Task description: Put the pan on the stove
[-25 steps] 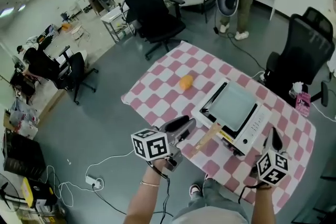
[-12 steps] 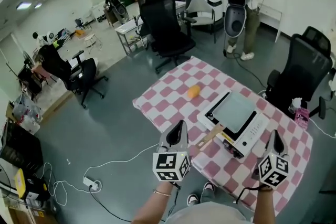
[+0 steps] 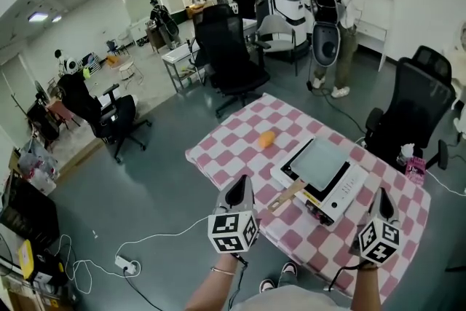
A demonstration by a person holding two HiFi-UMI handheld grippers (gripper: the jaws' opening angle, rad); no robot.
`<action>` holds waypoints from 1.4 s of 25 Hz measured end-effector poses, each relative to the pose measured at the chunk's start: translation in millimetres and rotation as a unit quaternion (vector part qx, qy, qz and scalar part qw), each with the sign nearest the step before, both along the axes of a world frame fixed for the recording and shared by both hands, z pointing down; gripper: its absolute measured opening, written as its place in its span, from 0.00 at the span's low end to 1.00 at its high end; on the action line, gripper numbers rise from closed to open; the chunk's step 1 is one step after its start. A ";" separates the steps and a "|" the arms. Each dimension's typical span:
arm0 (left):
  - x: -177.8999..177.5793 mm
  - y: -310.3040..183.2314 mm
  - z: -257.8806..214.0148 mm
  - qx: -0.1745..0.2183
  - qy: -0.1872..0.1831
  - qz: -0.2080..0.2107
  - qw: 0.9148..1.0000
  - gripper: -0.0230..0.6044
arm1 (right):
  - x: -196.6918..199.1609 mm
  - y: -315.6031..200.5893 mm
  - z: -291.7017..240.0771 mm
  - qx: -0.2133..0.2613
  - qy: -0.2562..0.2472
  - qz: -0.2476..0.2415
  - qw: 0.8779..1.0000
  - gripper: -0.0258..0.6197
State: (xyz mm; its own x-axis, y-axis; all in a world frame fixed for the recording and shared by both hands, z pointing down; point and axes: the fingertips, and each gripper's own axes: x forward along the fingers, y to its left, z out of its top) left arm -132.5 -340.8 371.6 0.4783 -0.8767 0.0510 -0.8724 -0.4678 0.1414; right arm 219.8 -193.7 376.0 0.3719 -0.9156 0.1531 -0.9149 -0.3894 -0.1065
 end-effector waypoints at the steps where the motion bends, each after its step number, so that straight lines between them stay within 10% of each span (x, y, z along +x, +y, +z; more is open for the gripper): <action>1: -0.8 0.6 0.7 -0.003 0.000 -0.003 1.000 0.03 | 0.7 2.0 -0.1 0.000 0.000 0.001 1.000 0.05; 35: 17.0 1.8 37.3 -0.061 -0.008 0.020 0.998 0.03 | -1.5 27.8 14.4 -0.014 0.000 0.017 1.000 0.05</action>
